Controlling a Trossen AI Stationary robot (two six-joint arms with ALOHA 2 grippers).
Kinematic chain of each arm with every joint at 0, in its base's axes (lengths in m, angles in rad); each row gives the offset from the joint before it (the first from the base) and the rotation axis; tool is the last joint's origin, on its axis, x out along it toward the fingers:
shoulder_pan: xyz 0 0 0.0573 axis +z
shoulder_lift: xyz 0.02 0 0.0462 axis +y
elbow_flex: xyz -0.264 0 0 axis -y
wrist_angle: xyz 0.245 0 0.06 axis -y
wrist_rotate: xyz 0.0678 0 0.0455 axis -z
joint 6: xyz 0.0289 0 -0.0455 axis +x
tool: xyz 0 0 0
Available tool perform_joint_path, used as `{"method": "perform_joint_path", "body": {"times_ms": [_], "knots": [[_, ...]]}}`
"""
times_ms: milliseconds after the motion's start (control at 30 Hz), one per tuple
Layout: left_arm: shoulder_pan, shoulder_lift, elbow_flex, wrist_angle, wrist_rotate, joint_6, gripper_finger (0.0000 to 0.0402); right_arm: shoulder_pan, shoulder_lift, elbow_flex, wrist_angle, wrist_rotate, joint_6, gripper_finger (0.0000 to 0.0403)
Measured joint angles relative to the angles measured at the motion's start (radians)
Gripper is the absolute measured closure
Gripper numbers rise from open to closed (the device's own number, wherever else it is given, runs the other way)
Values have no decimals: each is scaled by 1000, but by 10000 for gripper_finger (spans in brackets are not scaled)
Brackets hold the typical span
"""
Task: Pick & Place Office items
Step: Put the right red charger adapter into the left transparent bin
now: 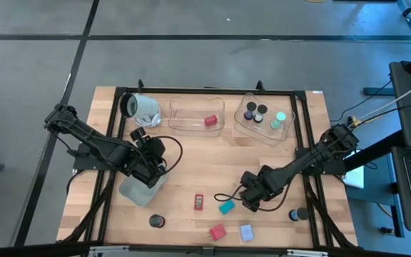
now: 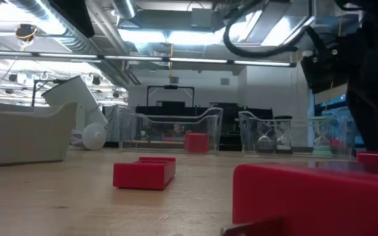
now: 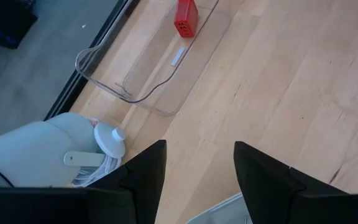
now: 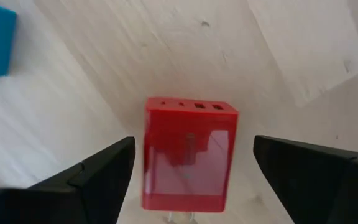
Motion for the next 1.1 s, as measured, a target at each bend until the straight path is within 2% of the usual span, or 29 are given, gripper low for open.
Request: {"method": "perform_joint_path", "body": {"times_ms": [233, 367, 533, 667, 867, 1100], "knots": [[0, 0, 0, 0, 1, 0, 217, 0, 0, -14, -1, -1, 1, 81], [0, 0, 0, 0, 6, 0, 217, 0, 0, -14, -3, -4, -13, 118], [0, 0, 0, 0, 6, 0, 217, 0, -1, -14, -6, -4, -13, 192], [0, 0, 0, 8, 0, 0, 217, 0, -2, -11, -9, 15, -35, 195], [10, 0, 0, 99, -6, 24, 217, -3, -2, 91, -67, 179, -182, 195], [42, 0, 0, 375, 2, 175, 217, -24, -2, 289, -97, 465, -485, 195]]}}
